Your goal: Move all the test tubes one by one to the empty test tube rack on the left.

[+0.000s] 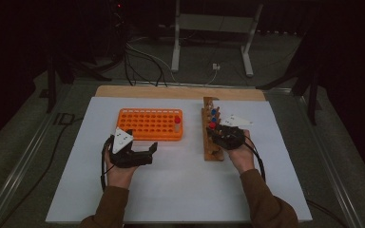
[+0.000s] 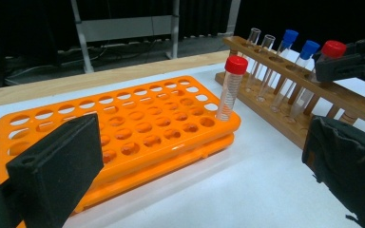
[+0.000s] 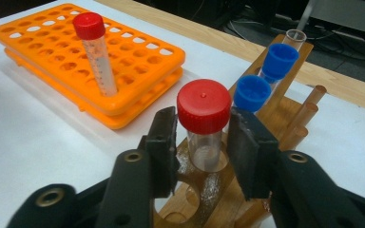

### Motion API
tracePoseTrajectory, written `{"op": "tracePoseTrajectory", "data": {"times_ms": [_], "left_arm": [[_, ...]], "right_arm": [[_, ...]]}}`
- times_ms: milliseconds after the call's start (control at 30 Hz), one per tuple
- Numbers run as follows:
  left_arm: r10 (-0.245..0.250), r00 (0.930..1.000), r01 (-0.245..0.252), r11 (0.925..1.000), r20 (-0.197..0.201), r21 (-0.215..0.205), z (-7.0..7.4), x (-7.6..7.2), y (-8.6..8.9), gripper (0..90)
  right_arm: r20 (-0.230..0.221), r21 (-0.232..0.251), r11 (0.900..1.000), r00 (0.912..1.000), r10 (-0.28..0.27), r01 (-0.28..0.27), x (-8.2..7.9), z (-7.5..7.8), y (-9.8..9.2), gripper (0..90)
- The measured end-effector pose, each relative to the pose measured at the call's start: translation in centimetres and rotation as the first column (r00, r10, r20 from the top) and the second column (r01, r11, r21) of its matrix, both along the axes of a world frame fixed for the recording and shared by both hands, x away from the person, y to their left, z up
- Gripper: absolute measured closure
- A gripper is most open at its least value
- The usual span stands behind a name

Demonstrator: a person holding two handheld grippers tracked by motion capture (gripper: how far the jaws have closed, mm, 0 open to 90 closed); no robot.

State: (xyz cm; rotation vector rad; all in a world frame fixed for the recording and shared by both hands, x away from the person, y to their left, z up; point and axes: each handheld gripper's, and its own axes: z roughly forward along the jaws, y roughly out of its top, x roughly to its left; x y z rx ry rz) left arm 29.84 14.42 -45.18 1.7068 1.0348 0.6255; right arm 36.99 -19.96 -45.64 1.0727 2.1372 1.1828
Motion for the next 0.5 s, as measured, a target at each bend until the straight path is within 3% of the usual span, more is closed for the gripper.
{"op": "tracePoseTrajectory", "data": {"times_ms": [500], "left_arm": [[-0.004,1.0,0.004,0.9999,-0.006,0.011,-0.24,0.01,-0.35,0.4]], "right_arm": [[0.032,0.013,1.0,0.9994,-0.012,0.011,-0.28,0.89,-0.28,74.0]]}}
